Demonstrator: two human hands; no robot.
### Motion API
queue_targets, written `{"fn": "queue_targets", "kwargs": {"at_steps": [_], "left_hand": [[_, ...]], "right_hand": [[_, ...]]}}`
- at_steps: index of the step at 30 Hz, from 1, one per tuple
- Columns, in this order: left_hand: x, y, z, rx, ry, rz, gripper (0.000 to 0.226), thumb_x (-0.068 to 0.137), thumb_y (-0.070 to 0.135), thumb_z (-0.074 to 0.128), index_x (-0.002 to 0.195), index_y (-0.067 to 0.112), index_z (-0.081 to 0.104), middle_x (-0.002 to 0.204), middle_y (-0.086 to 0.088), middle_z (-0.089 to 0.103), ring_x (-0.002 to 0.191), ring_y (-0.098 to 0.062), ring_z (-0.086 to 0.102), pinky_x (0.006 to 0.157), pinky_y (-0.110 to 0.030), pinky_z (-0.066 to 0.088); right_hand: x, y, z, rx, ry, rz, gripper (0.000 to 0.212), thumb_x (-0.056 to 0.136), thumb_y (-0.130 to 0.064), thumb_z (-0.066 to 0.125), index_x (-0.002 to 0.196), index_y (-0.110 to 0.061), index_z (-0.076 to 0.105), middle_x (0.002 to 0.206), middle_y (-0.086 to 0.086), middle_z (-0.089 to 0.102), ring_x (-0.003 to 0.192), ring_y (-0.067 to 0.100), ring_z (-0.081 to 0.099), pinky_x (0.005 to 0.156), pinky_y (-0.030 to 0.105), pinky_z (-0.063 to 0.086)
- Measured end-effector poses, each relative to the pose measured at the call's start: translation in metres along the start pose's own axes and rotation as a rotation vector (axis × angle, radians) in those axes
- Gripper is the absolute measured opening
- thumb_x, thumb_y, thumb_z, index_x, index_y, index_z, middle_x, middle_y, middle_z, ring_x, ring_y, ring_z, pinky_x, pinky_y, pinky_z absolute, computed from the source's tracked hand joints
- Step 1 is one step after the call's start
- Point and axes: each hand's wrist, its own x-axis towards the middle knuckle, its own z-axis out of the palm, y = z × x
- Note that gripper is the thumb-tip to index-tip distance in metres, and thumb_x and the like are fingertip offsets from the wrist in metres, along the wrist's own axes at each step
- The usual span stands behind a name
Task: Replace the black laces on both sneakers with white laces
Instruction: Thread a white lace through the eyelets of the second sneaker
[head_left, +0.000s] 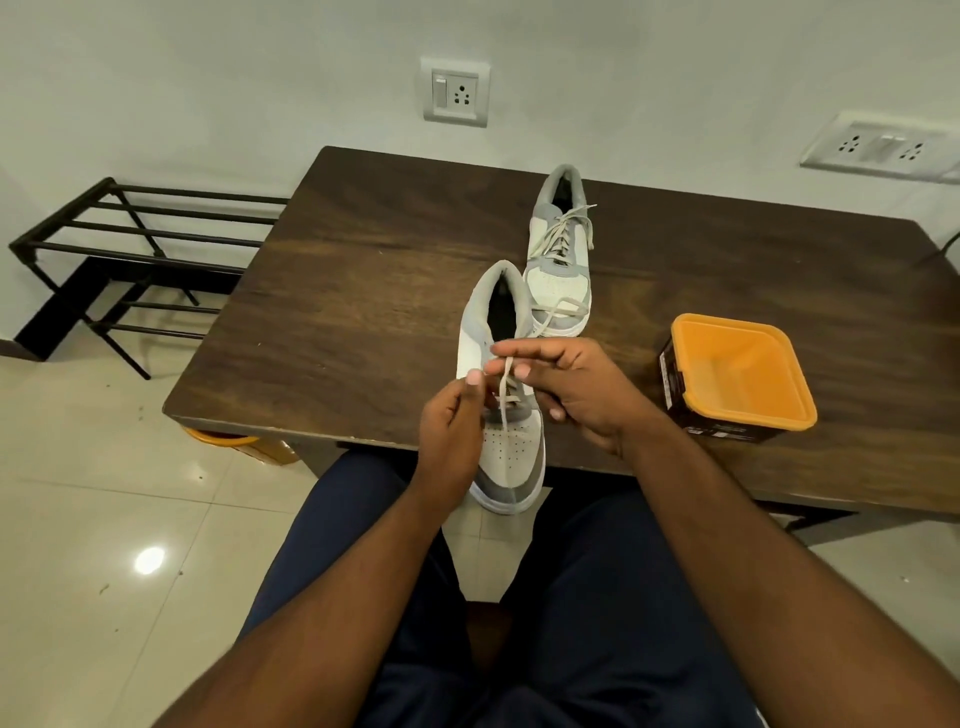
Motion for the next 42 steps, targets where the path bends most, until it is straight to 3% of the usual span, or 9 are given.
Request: {"fn": "queue_targets", "kwargs": {"at_steps": [4,8,11,14,18,25,32,36,42], "left_hand": [[-0.006,0.013,-0.003,-0.088,-0.182,-0.190,0.049,0.104,0.037,0.035,0.093,0.006,0.072,0.085,-0.004,0.076,0.081,-0.012,0.071,0.065,-0.019,0.052],[0.006,0.020,-0.024,0.082,-0.367,-0.133,0.028,0.102,0.021,0.048,0.087,0.007,0.067,0.066,-0.003,0.062,0.062,-0.013,0.056,0.061,-0.025,0.042],[0.017,0.020,-0.038,0.133,-0.266,-0.168,0.021,0.098,0.018,0.056,0.088,0.005,0.069,0.055,0.000,0.053,0.050,-0.009,0.046,0.056,-0.024,0.042],[0.030,0.022,-0.038,0.258,-0.227,-0.137,0.018,0.095,0.017,0.062,0.086,0.006,0.072,0.054,0.003,0.052,0.045,-0.003,0.040,0.049,-0.018,0.036],[0.039,0.032,-0.025,0.271,-0.302,-0.081,0.015,0.091,0.013,0.067,0.086,0.000,0.073,0.058,0.002,0.061,0.044,0.000,0.044,0.048,-0.015,0.038],[0.051,0.034,-0.039,0.155,-0.240,-0.090,0.011,0.087,-0.004,0.066,0.097,-0.004,0.069,0.068,-0.006,0.069,0.052,-0.008,0.063,0.053,-0.019,0.053],[0.053,0.043,-0.028,0.164,-0.272,0.018,0.027,0.092,0.010,0.065,0.114,0.014,0.049,0.065,-0.012,0.069,0.042,-0.023,0.060,0.038,-0.023,0.041],[0.057,0.047,-0.020,0.193,-0.282,0.055,0.029,0.095,0.018,0.062,0.117,0.015,0.044,0.061,-0.011,0.067,0.036,-0.021,0.055,0.035,-0.021,0.034],[0.078,0.024,-0.023,0.369,-0.098,0.137,0.027,0.099,0.008,0.050,0.120,0.023,0.059,0.080,-0.005,0.063,0.065,-0.009,0.059,0.059,-0.027,0.054]], "right_hand": [[0.019,-0.009,0.004,-0.110,0.253,-0.078,0.021,0.082,0.004,0.069,0.103,0.006,0.070,0.081,0.009,0.069,0.047,-0.004,0.056,0.043,0.007,0.038],[0.032,0.001,-0.011,-0.183,0.439,-0.082,0.011,0.083,-0.003,0.071,0.094,-0.002,0.073,0.071,0.001,0.068,0.043,-0.001,0.051,0.042,0.015,0.038],[0.031,0.013,-0.026,-0.455,0.555,-0.044,0.011,0.085,-0.012,0.071,0.095,-0.014,0.074,0.074,-0.015,0.060,0.060,-0.002,0.055,0.060,0.015,0.043],[0.019,0.017,-0.019,-0.625,0.424,-0.138,0.029,0.087,-0.015,0.069,0.115,-0.022,0.069,0.090,-0.017,0.045,0.076,-0.005,0.050,0.077,0.011,0.044],[0.013,0.024,0.003,-0.515,0.126,-0.193,0.026,0.084,-0.008,0.072,0.109,-0.011,0.072,0.096,-0.004,0.066,0.072,-0.013,0.058,0.067,0.008,0.045],[0.020,0.034,-0.013,-0.380,0.508,-0.055,0.012,0.085,-0.007,0.069,0.095,-0.010,0.076,0.073,-0.005,0.069,0.060,-0.001,0.057,0.057,0.012,0.046],[0.023,0.026,0.002,-0.313,0.142,-0.177,0.054,0.086,-0.004,0.068,0.136,-0.016,0.053,0.116,-0.002,0.066,0.106,0.012,0.063,0.091,0.026,0.052],[0.028,0.017,0.016,-0.002,0.154,-0.151,0.020,0.085,0.009,0.062,0.103,0.004,0.068,0.075,0.008,0.071,0.073,0.014,0.067,0.074,0.026,0.057],[0.046,0.017,0.008,-0.196,0.488,-0.144,0.010,0.089,-0.005,0.063,0.085,-0.009,0.070,0.078,-0.003,0.067,0.073,0.007,0.062,0.072,0.024,0.053]]}}
